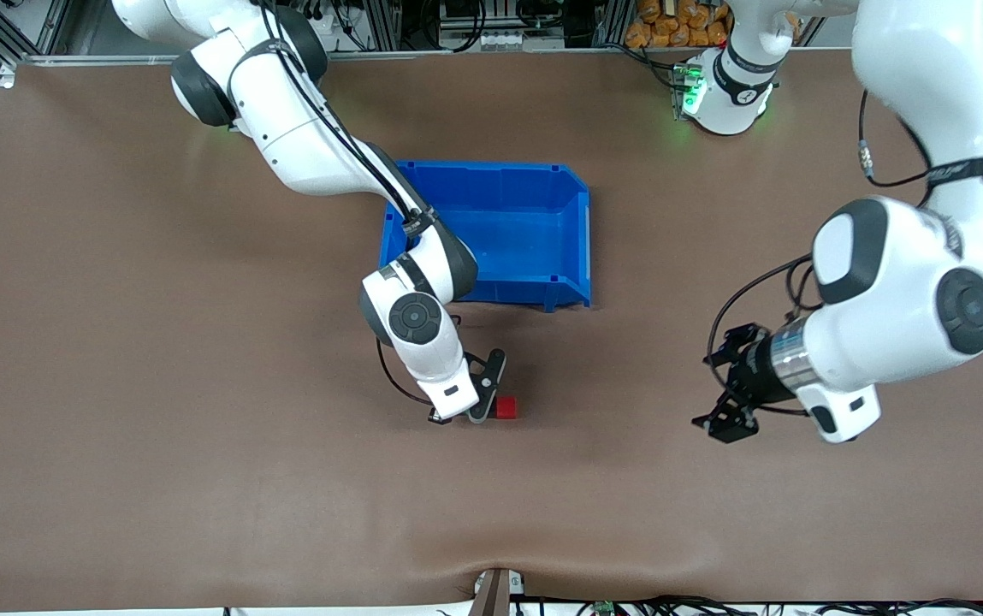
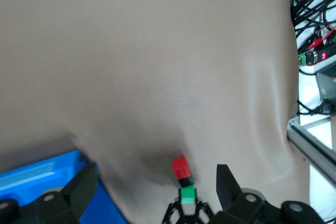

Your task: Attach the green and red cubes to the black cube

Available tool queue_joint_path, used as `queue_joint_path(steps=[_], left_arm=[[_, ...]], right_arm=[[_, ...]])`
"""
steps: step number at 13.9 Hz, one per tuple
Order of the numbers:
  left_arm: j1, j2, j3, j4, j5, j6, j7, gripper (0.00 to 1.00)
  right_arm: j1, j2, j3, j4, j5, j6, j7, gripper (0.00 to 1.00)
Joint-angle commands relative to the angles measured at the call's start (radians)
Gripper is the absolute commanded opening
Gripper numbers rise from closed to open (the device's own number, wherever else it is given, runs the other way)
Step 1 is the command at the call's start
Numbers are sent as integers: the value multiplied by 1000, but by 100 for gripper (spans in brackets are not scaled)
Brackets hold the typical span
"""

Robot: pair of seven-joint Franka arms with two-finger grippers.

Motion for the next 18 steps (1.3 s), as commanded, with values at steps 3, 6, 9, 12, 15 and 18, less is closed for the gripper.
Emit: queue_joint_path(steps=[3,6,9,12,15,18], left_arm=[[45,-125,33,-22,45,-149,179,100],[115,-164,35,-23,48,-219,346,100],[125,-173,40,-23,61,-266,463,100],[123,-215,32,-25,120,-335,547,100],[125,-212,33,-30,125,-355,745,100],[139,-212,38,-36,143,-383,869,100]], right_arm=[[16,36,-5,45,-2,9,0,0],[22,44,-5,46,-2,26,1,0],[22,53,-6,45,-4,89,-8,99],[21,50,-6,37,-5,99,-10,100],[21,36,-6,34,-7,89,-4,100],[22,-2,-6,23,1,21,47,100]])
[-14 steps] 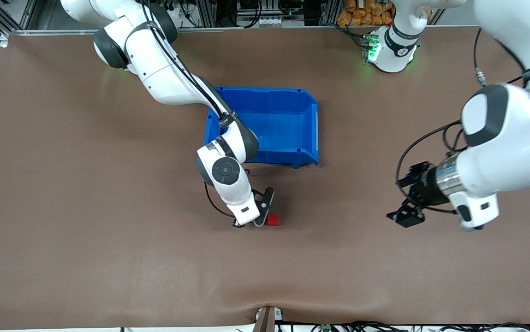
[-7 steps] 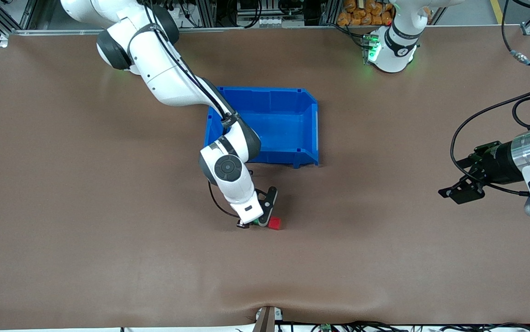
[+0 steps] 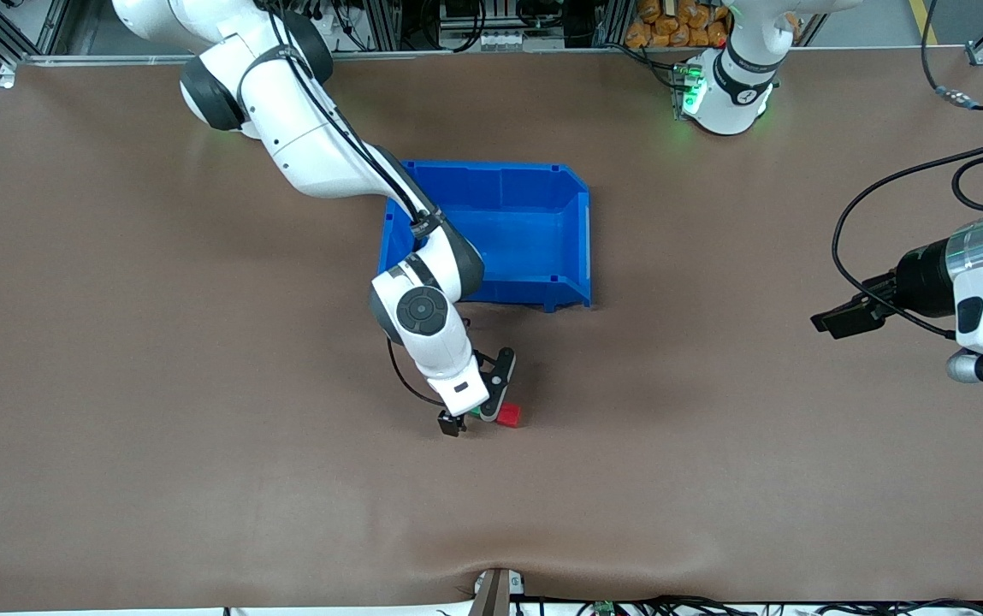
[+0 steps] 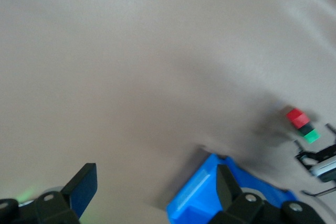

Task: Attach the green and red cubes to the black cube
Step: 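Open the right gripper and withdraw it from the joined cubes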

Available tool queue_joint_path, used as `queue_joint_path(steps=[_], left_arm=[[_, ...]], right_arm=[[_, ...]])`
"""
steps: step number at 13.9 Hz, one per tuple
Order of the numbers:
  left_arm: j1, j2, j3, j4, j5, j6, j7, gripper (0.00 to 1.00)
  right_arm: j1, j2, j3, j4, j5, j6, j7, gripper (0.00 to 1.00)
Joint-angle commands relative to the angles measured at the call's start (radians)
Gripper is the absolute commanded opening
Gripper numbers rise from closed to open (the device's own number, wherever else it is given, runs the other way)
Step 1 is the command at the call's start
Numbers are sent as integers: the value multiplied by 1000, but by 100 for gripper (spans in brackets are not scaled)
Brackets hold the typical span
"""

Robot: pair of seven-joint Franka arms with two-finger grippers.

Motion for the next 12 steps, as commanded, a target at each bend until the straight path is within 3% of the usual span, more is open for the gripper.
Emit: queue_joint_path(steps=[1,4,6,12], left_arm=[[9,-21,3,-26,22,-34,75,100],[33,-20,-13,-26,18,-34,86,100],[67,-30,-68,-24,30,-31,87,100],[110,-105,-51,-47,44,-31,329,100]], right_arm=[[6,-44,-6,3,-3,-95,88,100],[-1,-98,-7,3,-3,-218,206,100],[-17,-159,-15,-1,-1,-307,305,100],[-288,-370,-5,1,34,-584,343,100]])
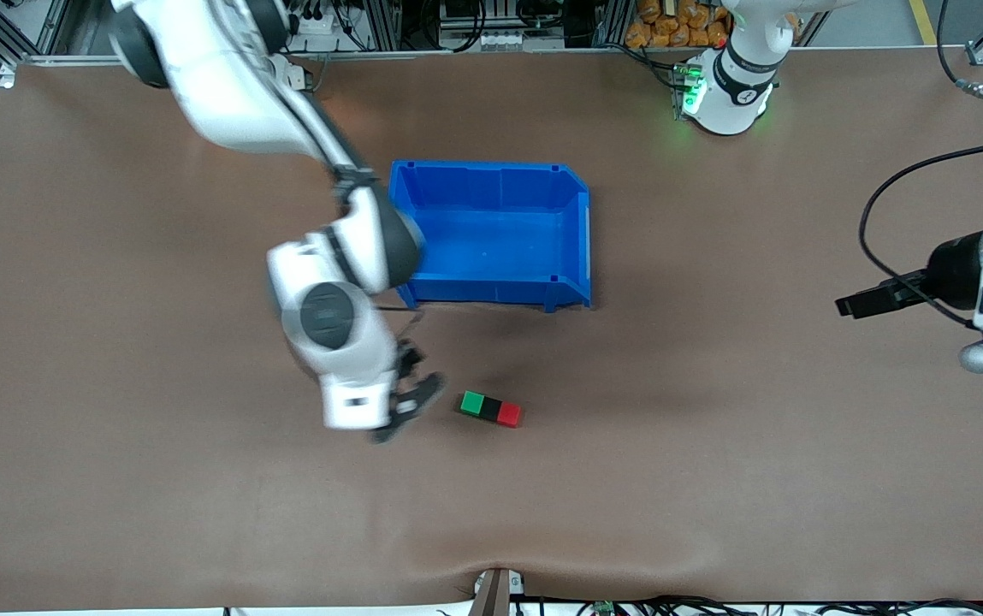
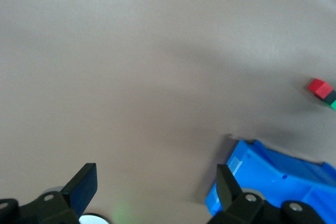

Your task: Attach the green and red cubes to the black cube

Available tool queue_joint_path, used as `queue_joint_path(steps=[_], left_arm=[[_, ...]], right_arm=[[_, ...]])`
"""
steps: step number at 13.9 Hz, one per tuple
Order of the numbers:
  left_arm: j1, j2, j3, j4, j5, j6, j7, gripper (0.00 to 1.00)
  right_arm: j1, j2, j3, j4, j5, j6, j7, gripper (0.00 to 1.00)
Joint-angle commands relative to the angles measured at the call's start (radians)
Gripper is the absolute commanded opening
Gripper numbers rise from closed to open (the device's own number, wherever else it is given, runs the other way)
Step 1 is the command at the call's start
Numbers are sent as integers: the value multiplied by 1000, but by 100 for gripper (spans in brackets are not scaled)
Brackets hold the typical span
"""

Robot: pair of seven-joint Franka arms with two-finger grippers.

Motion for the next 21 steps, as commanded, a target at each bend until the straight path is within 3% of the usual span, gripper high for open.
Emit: queue_joint_path(steps=[1,3,5,9,12,15,21], left_arm=[[18,-96,8,-36,18,-8,104,100],[16,-155,49,-62,18,-8,181,100],[16,-273,75,-184,15,1,236,100],[-69,-349,223,-252,15,-2,382,100],[-80,-377,235,-271,19,-34,408,100],[-96,-383,230,-268,64,-39,399,100],[-97,-391,213,-269,88,-40,349,100]], right_arm=[[-152,-115,32,-32,51,-100,4,100],[-235,-188,30,-33,68,-198,5,100],[-293,-260,22,-47,67,-282,7,100],[-413,-600,19,-388,45,-290,23,100],[-452,-768,18,-533,44,-309,207,100],[-452,-816,15,-530,-19,-362,270,100],[-452,-834,12,-541,-44,-408,297,100]])
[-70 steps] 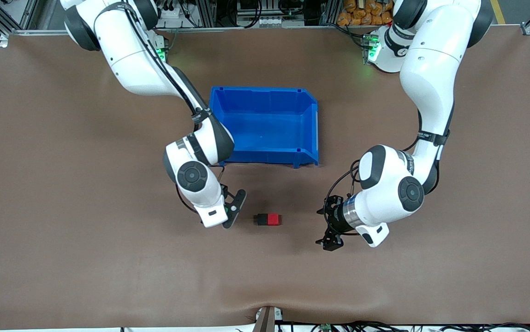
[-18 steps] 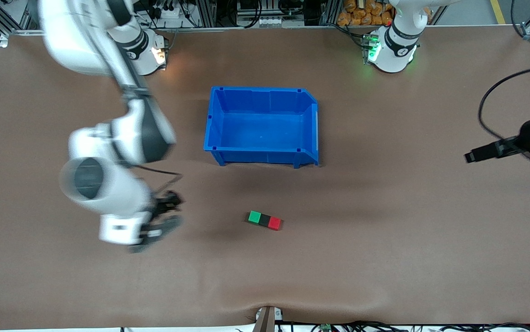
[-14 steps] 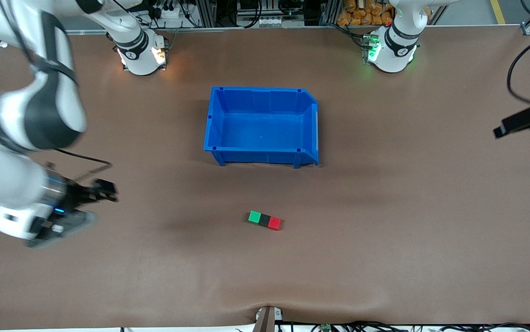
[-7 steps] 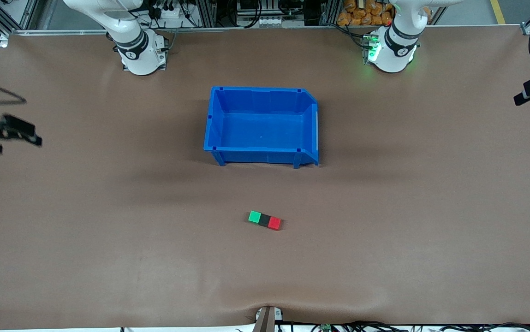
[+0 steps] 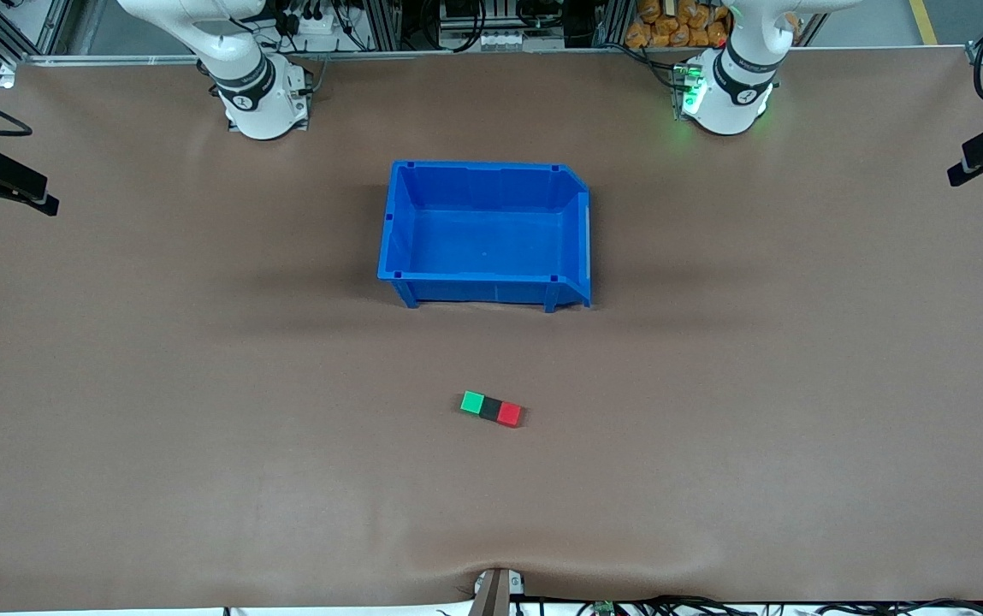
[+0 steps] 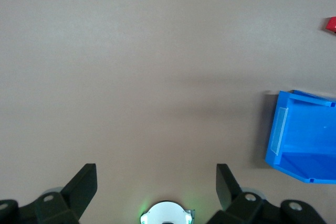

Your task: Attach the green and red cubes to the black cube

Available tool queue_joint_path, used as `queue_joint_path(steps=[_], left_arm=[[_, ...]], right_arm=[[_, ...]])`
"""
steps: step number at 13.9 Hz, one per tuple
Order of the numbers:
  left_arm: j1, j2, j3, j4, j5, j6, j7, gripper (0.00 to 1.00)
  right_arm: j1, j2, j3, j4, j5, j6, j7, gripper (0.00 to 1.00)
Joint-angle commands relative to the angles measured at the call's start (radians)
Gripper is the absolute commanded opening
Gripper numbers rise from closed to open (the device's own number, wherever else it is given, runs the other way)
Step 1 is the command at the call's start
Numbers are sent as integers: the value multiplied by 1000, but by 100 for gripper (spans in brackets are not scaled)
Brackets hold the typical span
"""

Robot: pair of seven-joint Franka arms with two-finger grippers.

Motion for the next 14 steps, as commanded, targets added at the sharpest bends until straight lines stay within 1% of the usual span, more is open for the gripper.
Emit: queue_joint_path(steps=[1,5,7,9,14], left_arm=[[-8,-27,-25,-21,74,-6,-27,100],[-8,-29,-27,-19,62,-1,-43,100],[-8,-23,-33,-25,58,42,-28,100],[-12,-27,-46,-48,56,48,-39,100],[-4,-13,-66,-42,59,54,-36,100]], right_arm=[[-2,-27,9,-33,-20,4,34,100],[-3,-26,9,-69,-20,35,47,100],[-2,-26,12,-69,-18,38,47,100],[1,-27,16,-69,-15,32,45,100],[3,-29,18,-66,-13,27,47,100]])
